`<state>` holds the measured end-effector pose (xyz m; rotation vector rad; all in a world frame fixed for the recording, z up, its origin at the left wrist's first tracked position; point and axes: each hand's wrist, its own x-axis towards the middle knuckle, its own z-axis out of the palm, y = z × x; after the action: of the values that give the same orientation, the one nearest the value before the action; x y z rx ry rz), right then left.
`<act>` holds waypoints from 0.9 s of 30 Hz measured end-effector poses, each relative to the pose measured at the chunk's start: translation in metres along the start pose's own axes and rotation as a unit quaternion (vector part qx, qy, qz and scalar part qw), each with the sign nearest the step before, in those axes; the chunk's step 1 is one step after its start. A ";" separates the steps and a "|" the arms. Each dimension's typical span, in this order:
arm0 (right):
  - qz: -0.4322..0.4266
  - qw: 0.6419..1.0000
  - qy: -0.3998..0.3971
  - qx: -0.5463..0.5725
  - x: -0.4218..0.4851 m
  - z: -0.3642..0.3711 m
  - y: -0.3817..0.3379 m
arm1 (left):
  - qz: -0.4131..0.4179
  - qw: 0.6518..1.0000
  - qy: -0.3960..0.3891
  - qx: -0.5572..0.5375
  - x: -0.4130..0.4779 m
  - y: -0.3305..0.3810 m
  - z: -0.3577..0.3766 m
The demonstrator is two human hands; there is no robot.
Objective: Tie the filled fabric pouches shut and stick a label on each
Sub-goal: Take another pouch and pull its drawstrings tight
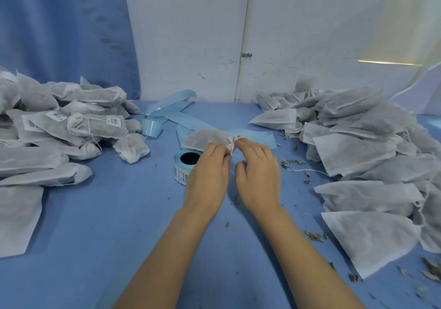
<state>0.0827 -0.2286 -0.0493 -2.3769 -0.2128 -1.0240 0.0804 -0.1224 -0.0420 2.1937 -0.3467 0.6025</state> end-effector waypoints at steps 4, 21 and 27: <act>0.076 0.992 -0.012 0.101 0.000 0.000 0.001 | -0.030 0.999 -0.011 -0.041 0.002 -0.002 0.000; 0.046 0.998 -0.007 0.051 -0.002 0.001 -0.004 | 0.034 0.999 0.035 0.020 0.005 -0.003 0.001; 0.062 0.995 -0.016 0.079 -0.001 0.003 -0.003 | -0.056 0.980 0.005 -0.189 0.004 0.006 0.003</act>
<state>0.0826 -0.2244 -0.0503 -2.2345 -0.1497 -0.8787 0.0823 -0.1285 -0.0378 1.8300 -0.3017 0.4432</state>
